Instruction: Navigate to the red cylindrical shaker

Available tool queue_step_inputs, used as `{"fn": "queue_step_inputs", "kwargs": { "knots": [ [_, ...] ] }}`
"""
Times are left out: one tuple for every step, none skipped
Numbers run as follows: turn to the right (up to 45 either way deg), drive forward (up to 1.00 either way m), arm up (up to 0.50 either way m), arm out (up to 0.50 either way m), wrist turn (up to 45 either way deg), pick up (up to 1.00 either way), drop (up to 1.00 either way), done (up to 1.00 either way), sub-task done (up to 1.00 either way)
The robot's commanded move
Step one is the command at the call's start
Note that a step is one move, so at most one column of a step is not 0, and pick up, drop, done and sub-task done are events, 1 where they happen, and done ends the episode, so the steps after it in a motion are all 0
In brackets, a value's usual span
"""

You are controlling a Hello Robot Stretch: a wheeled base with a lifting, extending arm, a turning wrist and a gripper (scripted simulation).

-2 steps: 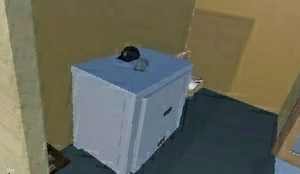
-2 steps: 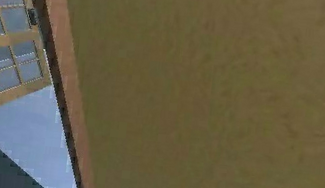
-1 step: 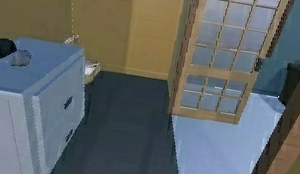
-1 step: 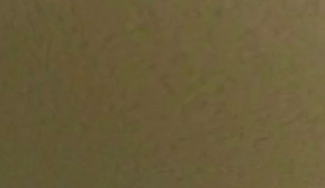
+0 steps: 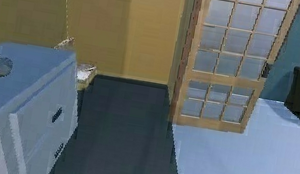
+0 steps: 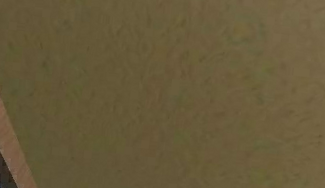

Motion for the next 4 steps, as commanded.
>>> {"fn": "queue_step_inputs", "kwargs": {
  "knots": [
    [9.0, 0.0, 0.0, 0.0, 0.0, 0.0, 0.0, 0.0, 0.0],
    [0.0, 0.6, 0.0, 0.0, 0.0, 0.0, 0.0, 0.0, 0.0],
    [45.0, 0.0, 0.0, 0.0, 0.0, 0.0, 0.0, 0.0, 0.0],
    [27.0, 0.0, 0.0, 0.0, 0.0, 0.0, 0.0, 0.0, 0.0]
  ]
}}
